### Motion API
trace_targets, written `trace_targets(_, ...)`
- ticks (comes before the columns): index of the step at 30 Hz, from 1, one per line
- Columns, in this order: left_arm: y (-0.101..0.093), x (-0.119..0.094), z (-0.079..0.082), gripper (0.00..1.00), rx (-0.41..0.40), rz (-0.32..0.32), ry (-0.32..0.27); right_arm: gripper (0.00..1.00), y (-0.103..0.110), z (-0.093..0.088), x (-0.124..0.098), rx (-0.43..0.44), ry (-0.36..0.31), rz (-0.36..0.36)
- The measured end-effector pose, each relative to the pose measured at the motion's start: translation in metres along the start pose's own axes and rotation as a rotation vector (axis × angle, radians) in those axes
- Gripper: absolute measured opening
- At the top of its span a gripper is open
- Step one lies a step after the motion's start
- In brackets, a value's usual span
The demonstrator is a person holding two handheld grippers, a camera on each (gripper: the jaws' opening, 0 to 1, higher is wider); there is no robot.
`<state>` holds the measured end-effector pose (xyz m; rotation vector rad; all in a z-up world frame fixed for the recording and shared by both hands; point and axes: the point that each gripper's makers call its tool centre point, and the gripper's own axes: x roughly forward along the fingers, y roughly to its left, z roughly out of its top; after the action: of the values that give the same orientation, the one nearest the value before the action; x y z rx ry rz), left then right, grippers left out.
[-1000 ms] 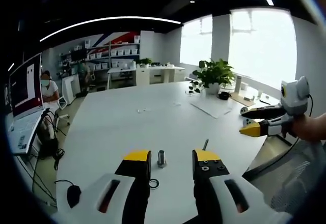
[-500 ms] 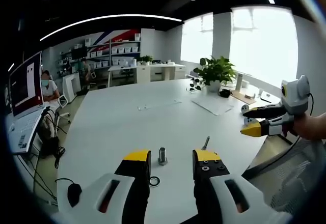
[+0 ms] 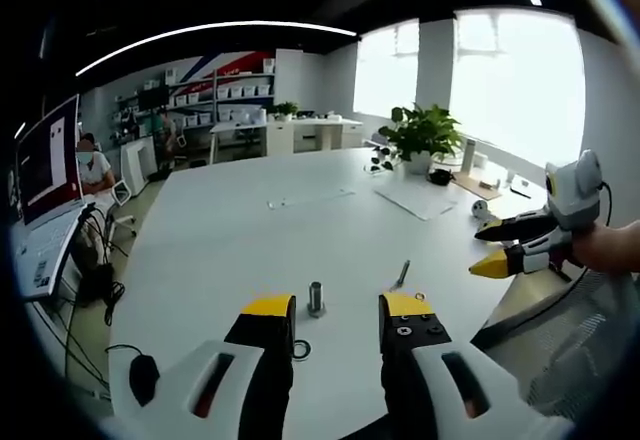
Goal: Place the washer onto the threaded stud by aligning its center hole with the stud, sliding it down to the base, and recovering from edge contact or off-axis alignment until the washer reaches the visible bottom stop.
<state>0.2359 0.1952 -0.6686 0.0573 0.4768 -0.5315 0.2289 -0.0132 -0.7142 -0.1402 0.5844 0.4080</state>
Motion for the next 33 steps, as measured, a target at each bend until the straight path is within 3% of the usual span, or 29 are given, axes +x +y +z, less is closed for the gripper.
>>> trace_targets(33,-0.001,0.003,-0.011,0.32,0.004,-0.004,0.051,0.52,0.006,-0.012,0.004,-0.015,0.049,0.026)
